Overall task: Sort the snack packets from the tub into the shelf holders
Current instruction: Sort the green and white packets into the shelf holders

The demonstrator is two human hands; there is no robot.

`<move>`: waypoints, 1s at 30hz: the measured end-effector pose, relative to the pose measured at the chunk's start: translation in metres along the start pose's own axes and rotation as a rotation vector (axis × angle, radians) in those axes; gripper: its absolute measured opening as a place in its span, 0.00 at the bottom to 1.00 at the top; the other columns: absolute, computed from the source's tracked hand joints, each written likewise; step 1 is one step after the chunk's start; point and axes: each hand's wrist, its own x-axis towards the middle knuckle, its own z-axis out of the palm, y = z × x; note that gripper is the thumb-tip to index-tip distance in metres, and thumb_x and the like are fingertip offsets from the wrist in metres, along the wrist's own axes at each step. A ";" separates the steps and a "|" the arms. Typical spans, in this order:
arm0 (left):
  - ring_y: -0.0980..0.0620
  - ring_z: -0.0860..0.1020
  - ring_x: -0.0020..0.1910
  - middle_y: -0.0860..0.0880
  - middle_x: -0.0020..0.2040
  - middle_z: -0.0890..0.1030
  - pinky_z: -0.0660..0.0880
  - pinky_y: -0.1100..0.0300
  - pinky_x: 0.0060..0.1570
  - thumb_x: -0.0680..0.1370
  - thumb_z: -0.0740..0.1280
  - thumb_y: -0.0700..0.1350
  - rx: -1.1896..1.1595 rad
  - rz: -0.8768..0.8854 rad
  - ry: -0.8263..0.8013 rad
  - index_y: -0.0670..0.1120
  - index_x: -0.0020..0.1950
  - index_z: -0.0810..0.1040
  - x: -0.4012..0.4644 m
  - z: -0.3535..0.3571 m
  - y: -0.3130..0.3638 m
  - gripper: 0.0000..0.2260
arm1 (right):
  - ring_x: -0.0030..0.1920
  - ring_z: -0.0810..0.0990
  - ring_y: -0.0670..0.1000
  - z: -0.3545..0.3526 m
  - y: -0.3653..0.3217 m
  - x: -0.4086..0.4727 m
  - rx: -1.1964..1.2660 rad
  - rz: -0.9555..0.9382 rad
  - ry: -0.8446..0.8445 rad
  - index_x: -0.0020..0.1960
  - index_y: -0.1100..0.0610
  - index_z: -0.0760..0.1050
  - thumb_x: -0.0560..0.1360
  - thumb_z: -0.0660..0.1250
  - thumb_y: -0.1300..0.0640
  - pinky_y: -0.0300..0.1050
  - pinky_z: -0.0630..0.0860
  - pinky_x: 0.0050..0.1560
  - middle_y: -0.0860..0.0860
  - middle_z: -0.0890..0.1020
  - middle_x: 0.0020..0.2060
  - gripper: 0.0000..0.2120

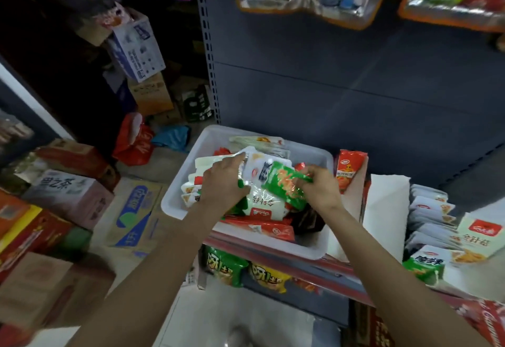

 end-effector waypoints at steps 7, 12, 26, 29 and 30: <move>0.51 0.76 0.57 0.49 0.59 0.76 0.72 0.63 0.53 0.77 0.67 0.46 -0.620 0.061 -0.104 0.46 0.69 0.66 0.002 -0.001 0.094 0.22 | 0.36 0.80 0.45 -0.059 0.024 -0.023 0.731 0.136 -0.090 0.40 0.55 0.70 0.74 0.67 0.67 0.38 0.78 0.35 0.50 0.78 0.35 0.10; 0.53 0.80 0.41 0.51 0.40 0.78 0.81 0.57 0.41 0.77 0.65 0.36 -0.932 0.099 -0.201 0.44 0.65 0.67 0.000 0.010 0.157 0.18 | 0.36 0.81 0.49 -0.104 0.052 -0.032 0.645 0.041 -0.092 0.43 0.56 0.72 0.72 0.68 0.70 0.39 0.79 0.37 0.52 0.82 0.35 0.10; 0.44 0.67 0.66 0.43 0.65 0.71 0.62 0.58 0.64 0.77 0.60 0.36 -0.250 0.426 -0.306 0.46 0.67 0.73 -0.002 0.085 0.289 0.18 | 0.40 0.69 0.52 -0.244 0.151 -0.020 0.603 -0.075 0.364 0.41 0.52 0.67 0.76 0.65 0.66 0.46 0.70 0.41 0.56 0.68 0.35 0.12; 0.47 0.68 0.64 0.46 0.63 0.71 0.65 0.58 0.62 0.78 0.59 0.38 -0.202 0.414 -0.313 0.47 0.63 0.76 -0.005 0.091 0.293 0.15 | 0.40 0.69 0.52 -0.248 0.168 -0.009 0.598 -0.079 0.341 0.40 0.54 0.65 0.76 0.64 0.67 0.36 0.73 0.36 0.56 0.64 0.34 0.12; 0.48 0.69 0.63 0.47 0.63 0.72 0.66 0.59 0.61 0.78 0.59 0.38 -0.211 0.414 -0.312 0.47 0.61 0.76 -0.006 0.093 0.293 0.14 | 0.40 0.69 0.53 -0.247 0.173 -0.006 0.594 -0.079 0.320 0.41 0.55 0.65 0.76 0.64 0.67 0.35 0.74 0.36 0.56 0.64 0.35 0.11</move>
